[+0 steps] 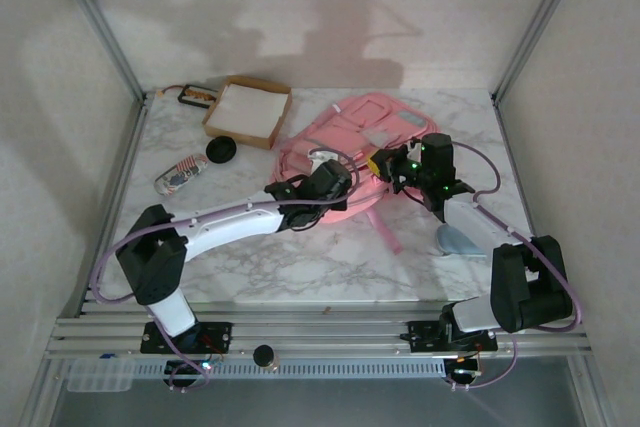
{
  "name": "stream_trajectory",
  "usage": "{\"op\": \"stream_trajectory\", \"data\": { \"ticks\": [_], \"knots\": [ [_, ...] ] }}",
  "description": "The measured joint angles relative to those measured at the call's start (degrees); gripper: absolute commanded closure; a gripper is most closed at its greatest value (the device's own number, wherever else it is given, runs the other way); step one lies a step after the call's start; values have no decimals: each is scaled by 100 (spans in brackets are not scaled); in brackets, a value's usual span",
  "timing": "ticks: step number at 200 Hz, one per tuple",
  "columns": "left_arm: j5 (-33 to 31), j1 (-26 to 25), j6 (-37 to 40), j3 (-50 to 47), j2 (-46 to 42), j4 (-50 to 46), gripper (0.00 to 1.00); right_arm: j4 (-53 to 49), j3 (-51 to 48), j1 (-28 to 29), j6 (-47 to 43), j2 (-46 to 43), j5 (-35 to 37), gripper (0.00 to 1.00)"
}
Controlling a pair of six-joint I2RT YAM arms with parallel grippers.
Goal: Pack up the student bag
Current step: Unzip the student bag at the center of the table.
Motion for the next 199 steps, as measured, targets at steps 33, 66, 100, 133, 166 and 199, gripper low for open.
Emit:
{"op": "stream_trajectory", "data": {
  "ticks": [33,66,100,133,166,199],
  "knots": [
    [-31,37,28,-173,-197,-107,100,-155,66,-136,-199,0,-162,100],
    [-37,136,66,-673,-684,-133,100,-343,66,-428,-380,0,-525,100],
    [-59,369,116,-1281,-1130,-177,100,-442,216,-815,-601,79,-728,100],
    [4,332,219,-1410,-1097,-101,100,-452,356,-758,-769,168,-680,92],
    [144,310,374,-1357,-922,214,100,-409,341,-662,-892,201,-638,51],
    [435,391,514,-1246,-452,774,100,-170,251,-398,-1034,225,-531,31]
  ]
}}
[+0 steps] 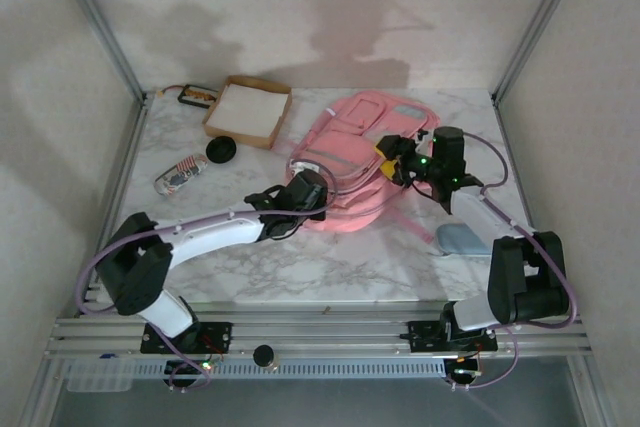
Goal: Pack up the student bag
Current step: Unzip the student bag at the center of the table.
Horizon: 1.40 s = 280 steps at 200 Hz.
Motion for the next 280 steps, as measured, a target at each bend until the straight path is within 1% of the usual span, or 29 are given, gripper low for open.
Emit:
{"op": "stream_trajectory", "data": {
  "ticks": [14,29,44,73,99,127,167,175,192,200,208,220,253,280],
  "knots": [
    [160,35,35,20,238,282,100,151,-74,116,0,55,26,26],
    [297,66,42,20,417,492,100,240,-153,264,0,90,105,17],
    [411,85,44,20,564,586,100,269,-184,398,-22,87,258,15],
    [597,92,37,20,887,793,100,417,-352,610,9,87,673,16],
    [678,125,22,20,1016,890,100,737,-603,1029,192,87,1266,29],
    [765,127,20,20,1025,1005,100,896,-911,1515,387,87,1816,29],
    [833,144,-50,20,1025,1147,100,1178,-968,1899,667,439,2514,62],
    [826,151,-68,17,1021,1165,100,1231,-970,1937,678,503,2605,70],
    [804,160,-68,-26,944,1176,100,1176,-944,1969,697,522,2726,88],
    [780,160,-63,-61,852,1161,100,1097,-909,1978,658,498,2763,94],
    [758,160,-55,-81,734,1106,100,1023,-894,1980,625,426,2778,96],
    [741,153,-7,-90,518,1034,94,872,-868,1954,597,243,2761,100],
    [761,142,273,-186,-247,1027,76,487,-638,1578,597,-20,2138,100],
    [841,138,581,-192,-520,1023,66,157,-503,1294,592,-61,1624,100]
  ]
}}
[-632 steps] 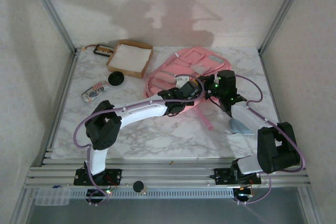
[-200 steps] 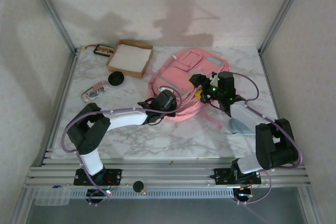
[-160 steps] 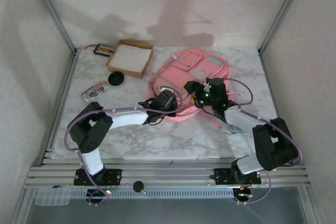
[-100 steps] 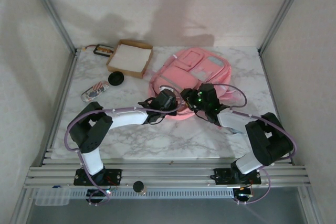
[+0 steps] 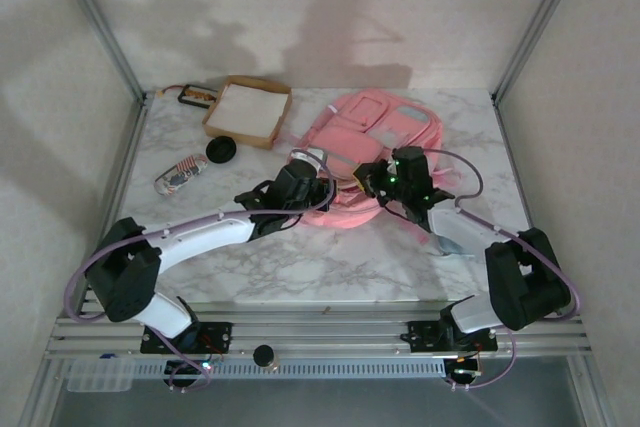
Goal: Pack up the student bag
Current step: Unzip the student bag at the center of the table.
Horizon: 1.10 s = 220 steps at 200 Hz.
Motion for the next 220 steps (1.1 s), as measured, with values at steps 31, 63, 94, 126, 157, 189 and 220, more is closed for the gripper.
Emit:
{"op": "stream_trajectory", "data": {
  "ticks": [31,63,94,126,157,189,220],
  "knots": [
    [254,-92,280,13,105,-85,60,-179,59,-216,7,-96,-367,100],
    [273,-382,393,17,273,-199,57,-256,153,-334,52,-103,-597,100],
    [195,-424,435,85,424,-251,56,-369,289,-382,66,-103,-704,100],
    [-131,-424,566,356,734,-326,49,-393,352,-382,70,-103,-710,100],
    [-236,-424,671,680,1029,-348,52,-345,352,-400,160,-101,-763,100],
    [-297,-409,824,920,1268,-367,72,-348,348,-420,157,-101,-793,100],
    [-302,-407,859,929,1296,-363,82,-350,348,-424,153,-101,-796,100]
  ]
}}
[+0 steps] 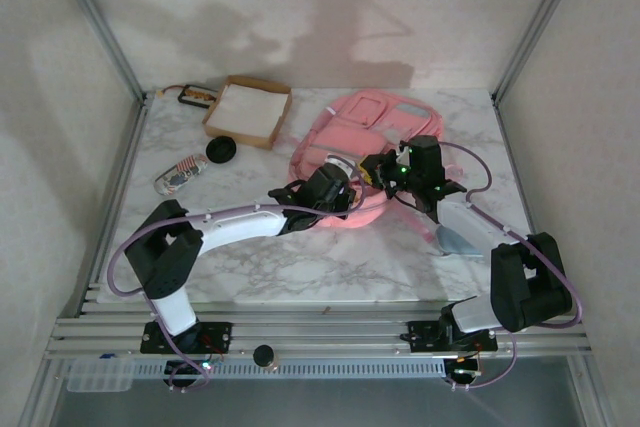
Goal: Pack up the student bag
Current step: Unzip the student bag at the center of the table.
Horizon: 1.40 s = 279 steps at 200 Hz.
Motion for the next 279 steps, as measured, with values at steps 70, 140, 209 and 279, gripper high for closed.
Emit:
{"op": "stream_trajectory", "data": {
  "ticks": [70,140,209,279],
  "knots": [
    [-15,90,13,-302,-291,96,100,-7,0,-42,-26,0,-52,100],
    [-85,310,-31,-708,-616,203,100,-131,0,-197,-195,-20,-337,100],
    [570,520,-44,-942,-748,649,100,-297,-9,-800,-369,-44,-1191,81],
    [636,315,-155,-881,-566,592,100,195,-278,-20,-173,-332,9,45]
  ]
}}
